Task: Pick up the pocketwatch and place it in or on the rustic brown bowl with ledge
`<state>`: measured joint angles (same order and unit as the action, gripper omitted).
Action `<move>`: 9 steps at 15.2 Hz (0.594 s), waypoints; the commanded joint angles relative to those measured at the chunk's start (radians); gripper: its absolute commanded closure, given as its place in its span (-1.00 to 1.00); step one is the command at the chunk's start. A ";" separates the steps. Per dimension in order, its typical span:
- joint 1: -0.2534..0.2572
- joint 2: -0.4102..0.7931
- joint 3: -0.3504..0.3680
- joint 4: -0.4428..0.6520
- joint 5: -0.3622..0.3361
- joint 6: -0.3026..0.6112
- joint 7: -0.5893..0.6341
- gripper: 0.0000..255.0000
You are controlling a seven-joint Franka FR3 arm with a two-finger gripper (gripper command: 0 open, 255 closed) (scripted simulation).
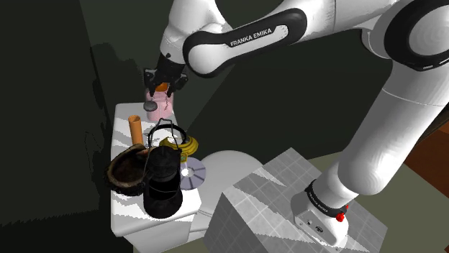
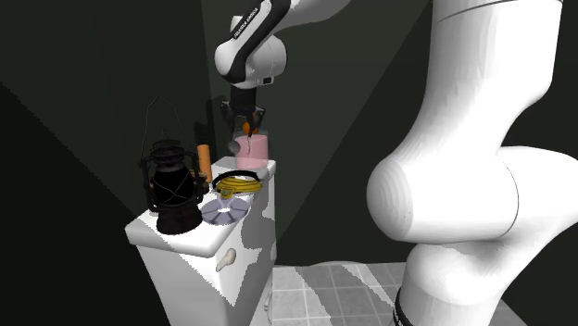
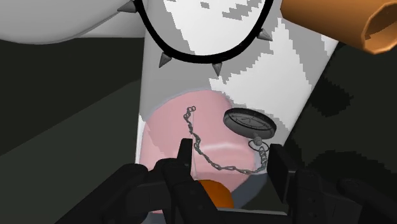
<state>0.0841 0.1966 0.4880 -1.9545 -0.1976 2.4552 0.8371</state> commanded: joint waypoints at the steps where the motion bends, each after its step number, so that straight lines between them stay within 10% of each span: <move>1: -0.003 -0.014 0.004 0.014 0.013 -0.026 -0.010 1.00; 9: -0.010 -0.053 0.013 0.078 0.052 -0.123 -0.038 1.00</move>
<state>0.0740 0.1500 0.4997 -1.8824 -0.1501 2.3441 0.7999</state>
